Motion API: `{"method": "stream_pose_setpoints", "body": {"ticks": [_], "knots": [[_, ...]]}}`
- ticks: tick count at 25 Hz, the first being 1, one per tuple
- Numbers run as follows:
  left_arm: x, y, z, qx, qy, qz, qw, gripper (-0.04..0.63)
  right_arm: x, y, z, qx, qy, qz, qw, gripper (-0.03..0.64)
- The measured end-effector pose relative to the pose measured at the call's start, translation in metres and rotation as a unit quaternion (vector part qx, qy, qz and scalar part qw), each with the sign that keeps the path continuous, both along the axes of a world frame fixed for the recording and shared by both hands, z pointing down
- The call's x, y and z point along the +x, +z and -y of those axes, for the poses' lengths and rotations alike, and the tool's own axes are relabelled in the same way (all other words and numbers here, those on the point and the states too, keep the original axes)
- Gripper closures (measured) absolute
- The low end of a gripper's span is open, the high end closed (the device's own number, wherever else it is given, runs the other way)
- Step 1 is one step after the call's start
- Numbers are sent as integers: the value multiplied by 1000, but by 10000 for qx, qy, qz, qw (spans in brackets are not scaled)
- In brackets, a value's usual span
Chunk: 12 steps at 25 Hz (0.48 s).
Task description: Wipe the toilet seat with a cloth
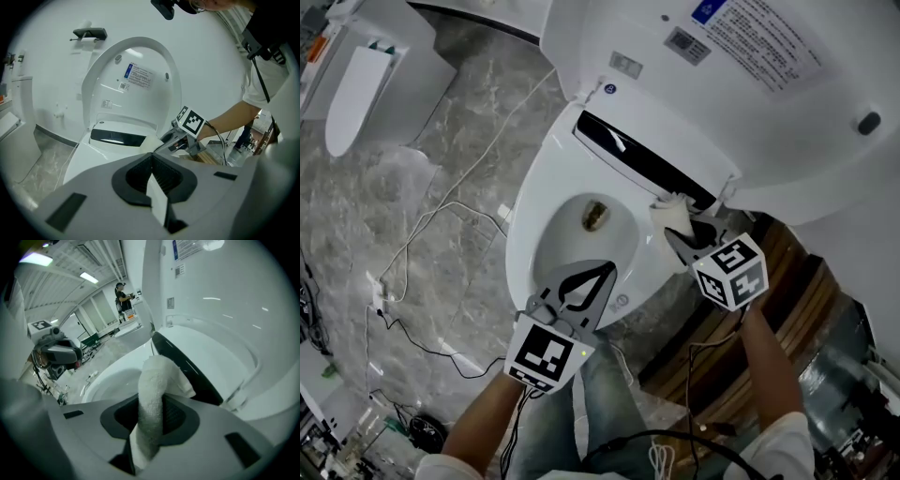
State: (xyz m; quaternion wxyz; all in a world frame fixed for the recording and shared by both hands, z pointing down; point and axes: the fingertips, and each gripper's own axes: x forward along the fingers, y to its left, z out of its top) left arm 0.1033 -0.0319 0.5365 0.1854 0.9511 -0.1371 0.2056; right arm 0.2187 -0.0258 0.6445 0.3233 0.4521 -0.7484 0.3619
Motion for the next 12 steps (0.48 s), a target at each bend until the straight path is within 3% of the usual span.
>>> {"method": "stream_pose_setpoints", "body": {"ticks": [6, 12], "knots": [[6, 9, -7, -123, 103, 33, 9999, 584, 0, 36, -16, -571, -869, -494, 9934, 517], [-4, 19, -15, -227, 95, 78, 9997, 584, -13, 50, -26, -854, -898, -190, 9921, 517]]}}
